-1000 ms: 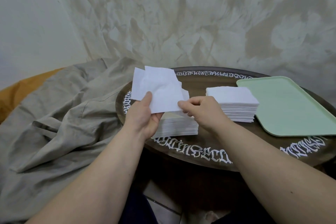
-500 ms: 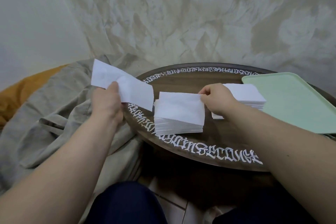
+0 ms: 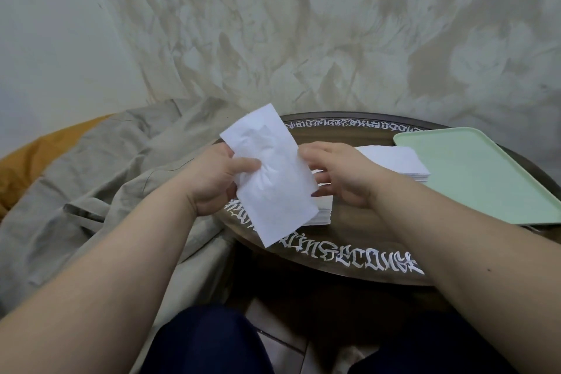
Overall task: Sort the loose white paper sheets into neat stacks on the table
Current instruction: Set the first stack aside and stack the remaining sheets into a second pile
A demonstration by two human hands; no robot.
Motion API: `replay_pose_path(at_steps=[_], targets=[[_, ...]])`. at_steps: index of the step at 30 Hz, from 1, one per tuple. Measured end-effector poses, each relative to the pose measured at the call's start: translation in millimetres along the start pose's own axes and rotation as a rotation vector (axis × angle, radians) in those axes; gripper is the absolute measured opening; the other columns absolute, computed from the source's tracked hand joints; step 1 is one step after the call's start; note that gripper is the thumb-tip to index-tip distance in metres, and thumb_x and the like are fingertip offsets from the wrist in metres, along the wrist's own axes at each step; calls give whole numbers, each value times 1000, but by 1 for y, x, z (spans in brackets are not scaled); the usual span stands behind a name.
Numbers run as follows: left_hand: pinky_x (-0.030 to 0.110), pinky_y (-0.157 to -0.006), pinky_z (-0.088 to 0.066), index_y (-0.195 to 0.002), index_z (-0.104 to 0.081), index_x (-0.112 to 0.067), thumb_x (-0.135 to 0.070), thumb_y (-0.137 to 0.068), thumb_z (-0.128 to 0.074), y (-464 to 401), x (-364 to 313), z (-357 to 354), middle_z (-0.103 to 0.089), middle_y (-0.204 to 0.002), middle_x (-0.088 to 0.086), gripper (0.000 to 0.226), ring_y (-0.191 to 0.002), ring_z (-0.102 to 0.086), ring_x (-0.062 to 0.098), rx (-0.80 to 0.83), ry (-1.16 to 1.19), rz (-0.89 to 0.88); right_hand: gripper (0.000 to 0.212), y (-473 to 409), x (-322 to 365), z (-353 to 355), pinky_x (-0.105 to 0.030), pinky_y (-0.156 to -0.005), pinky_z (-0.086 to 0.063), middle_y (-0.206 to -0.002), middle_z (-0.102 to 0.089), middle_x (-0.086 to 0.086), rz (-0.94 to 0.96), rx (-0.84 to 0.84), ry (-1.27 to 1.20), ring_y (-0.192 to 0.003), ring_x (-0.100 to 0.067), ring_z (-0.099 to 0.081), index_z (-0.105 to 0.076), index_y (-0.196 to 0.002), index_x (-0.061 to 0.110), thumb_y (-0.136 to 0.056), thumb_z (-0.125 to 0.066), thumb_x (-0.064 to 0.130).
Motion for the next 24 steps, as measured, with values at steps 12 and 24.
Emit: replay_pose_path(at_steps=[12,24], targets=[[15,-43,-48,-88,-65,2,-4,-91,-59,-6,11,14,-65,-56,0,9,-42,-56,4,-254,-263,93,19,15,3,38,-31,-65,-46,-75,-69,-2,215,-387,228,-69,-15,-59,-73,-74,14,-88,-60,14],[22,-54,-56,-96,-62,-13,2,-96,-40,-7,10,-8,-67,-87,7,27,-65,-63,13,-213,-14,79,16,31,13,2,-31,-59,-53,-84,-66,-4,932,-474,947,-72,-24,-63,-72,-84,10,-81,-57,14]])
Point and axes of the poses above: each hand's wrist, its own y-axis away from the middle knuckle, its own z-axis out of the back of the hand, x = y × z, the point moved 5 cm from there along -y, towards the middle knuckle
